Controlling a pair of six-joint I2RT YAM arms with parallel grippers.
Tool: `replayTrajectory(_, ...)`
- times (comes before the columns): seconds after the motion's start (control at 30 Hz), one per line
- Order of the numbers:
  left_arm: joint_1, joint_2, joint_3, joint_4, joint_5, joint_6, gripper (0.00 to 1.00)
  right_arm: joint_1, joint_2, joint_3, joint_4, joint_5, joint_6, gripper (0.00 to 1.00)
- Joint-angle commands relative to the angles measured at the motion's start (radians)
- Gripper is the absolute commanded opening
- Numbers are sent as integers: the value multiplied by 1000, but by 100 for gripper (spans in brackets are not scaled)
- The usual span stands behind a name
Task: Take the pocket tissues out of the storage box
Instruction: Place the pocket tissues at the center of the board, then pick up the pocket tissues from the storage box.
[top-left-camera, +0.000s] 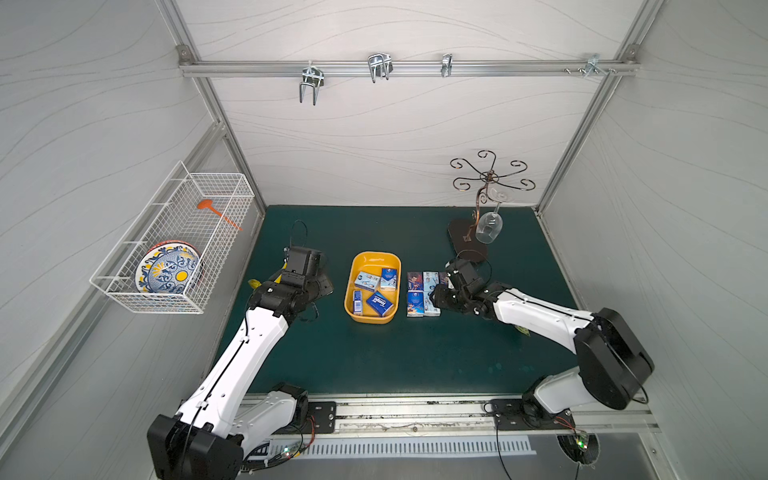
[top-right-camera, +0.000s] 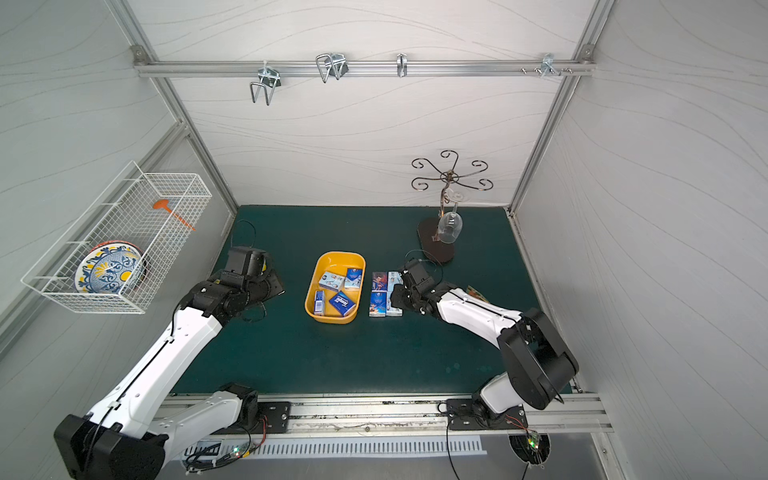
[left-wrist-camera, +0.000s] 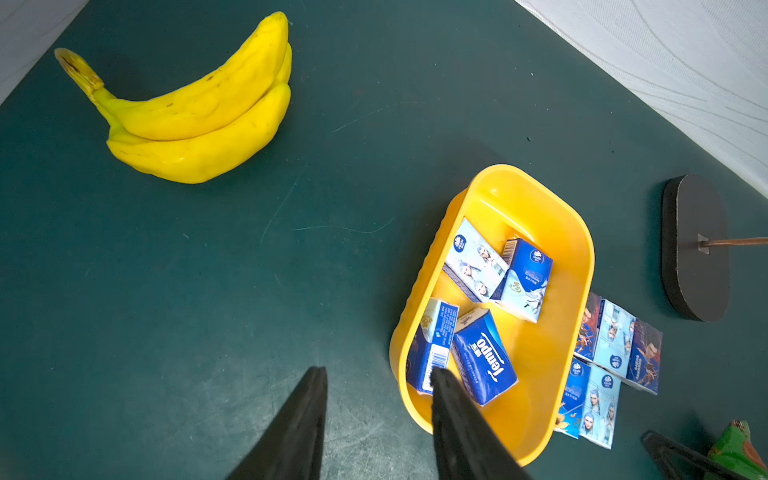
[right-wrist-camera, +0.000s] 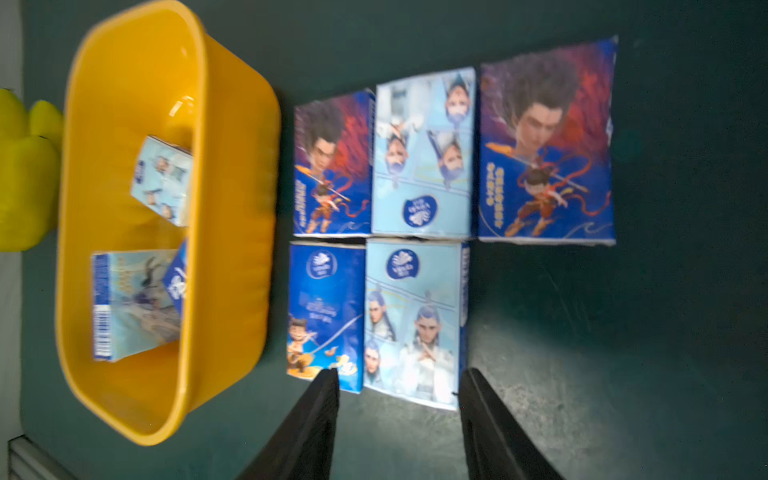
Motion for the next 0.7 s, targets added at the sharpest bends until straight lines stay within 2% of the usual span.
replayTrajectory(0.0,-3,-9,16,10,-15,9,45,28,12,87,-83,18,-79,53)
replayTrajectory(0.2,-3,4,13,8,-17,7,45,167,186,374,-245,134,-229,53)
replayTrajectory(0.3,-3,3,10,1,-27,9,45,233,284,503,-293,153,-266,53)
replayTrajectory(0.5,3,-7,21,-18,-65,13,46,288,401,560,-162,8,-184,55)
replayTrajectory(0.67,5,-15,41,-31,-57,13,46,335,501,651,-138,-4,-157,56)
